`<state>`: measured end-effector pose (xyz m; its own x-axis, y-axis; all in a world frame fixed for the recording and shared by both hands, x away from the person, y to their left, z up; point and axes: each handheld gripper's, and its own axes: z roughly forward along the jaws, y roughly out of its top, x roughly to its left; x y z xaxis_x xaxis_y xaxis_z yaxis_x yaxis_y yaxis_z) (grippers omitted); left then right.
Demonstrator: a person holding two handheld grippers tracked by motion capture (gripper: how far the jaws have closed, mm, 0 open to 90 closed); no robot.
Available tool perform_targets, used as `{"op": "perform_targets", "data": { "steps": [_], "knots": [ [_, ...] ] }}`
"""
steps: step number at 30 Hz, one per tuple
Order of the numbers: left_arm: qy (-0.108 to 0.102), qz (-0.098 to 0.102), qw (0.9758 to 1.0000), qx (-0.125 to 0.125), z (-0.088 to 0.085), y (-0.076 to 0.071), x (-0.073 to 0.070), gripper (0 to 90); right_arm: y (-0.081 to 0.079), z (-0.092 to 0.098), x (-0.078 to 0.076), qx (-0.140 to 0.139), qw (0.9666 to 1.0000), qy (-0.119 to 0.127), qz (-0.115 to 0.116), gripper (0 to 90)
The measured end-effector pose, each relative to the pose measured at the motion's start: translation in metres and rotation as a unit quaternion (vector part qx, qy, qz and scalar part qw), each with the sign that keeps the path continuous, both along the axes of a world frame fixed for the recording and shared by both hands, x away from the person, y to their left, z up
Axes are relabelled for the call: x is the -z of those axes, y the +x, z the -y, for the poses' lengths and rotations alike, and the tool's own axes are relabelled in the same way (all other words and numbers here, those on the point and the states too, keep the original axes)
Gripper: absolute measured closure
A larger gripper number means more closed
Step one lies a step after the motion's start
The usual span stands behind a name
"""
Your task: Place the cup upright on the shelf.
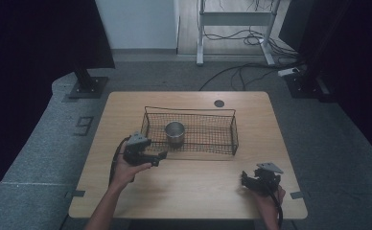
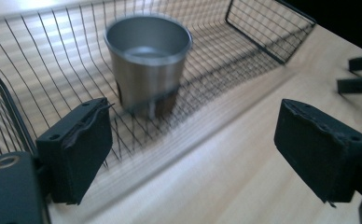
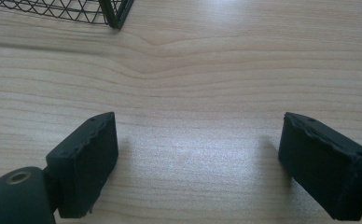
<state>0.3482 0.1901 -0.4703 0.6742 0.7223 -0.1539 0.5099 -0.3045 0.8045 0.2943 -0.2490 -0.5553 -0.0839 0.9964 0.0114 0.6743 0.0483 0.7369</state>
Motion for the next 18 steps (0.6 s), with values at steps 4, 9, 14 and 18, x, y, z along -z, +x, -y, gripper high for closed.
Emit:
{"op": "perform_targets", "data": {
  "steps": [4, 9, 14, 18],
  "knots": [
    [-0.003, -0.007, 1.0, -0.005, -0.009, -0.016, 0.013, 12.0, 0.0, 0.0, 0.0, 0.0, 1.0, 0.0, 0.0, 11.7],
    [-0.02, -0.017, 0.9996, -0.006, -0.019, -0.032, 0.025, 12.8, 0.0, 0.0, 0.0, 0.0, 1.0, 0.0, 0.0, 11.7],
    [-0.017, -0.016, 0.9997, -0.006, -0.021, -0.037, 0.026, 13.2, 0.0, 0.0, 0.0, 0.0, 1.0, 0.0, 0.0, 11.7],
    [-0.021, -0.018, 0.9996, -0.003, -0.021, -0.039, 0.028, 13.4, 0.0, 0.0, 0.0, 0.0, 1.0, 0.0, 0.0, 11.7]
  ]
}}
